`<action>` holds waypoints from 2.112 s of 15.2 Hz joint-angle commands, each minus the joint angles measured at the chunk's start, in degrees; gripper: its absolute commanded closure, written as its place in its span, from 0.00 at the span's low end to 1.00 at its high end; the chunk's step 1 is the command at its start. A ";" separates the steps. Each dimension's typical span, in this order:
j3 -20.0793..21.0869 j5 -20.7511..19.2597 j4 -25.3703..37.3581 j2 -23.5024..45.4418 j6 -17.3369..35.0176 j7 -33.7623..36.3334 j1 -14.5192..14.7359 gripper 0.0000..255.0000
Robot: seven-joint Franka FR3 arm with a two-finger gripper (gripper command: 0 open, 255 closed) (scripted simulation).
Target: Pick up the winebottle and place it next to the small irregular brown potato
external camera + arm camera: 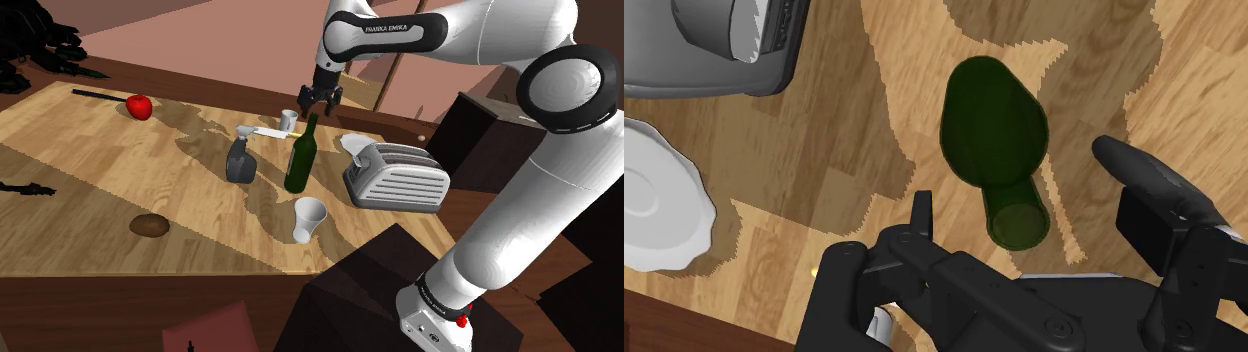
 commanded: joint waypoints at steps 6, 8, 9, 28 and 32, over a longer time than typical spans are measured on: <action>-0.13 -0.21 -2.96 1.10 4.08 0.05 -0.12 0.00; -0.13 -0.21 -2.96 1.10 4.08 0.05 -0.12 0.00; -0.13 -0.21 -2.96 1.10 4.08 0.05 -0.12 0.00; -0.10 0.00 0.60 0.23 -0.33 -0.25 -0.12 1.00; -0.08 0.10 3.26 -0.12 -3.33 -0.42 -0.11 1.00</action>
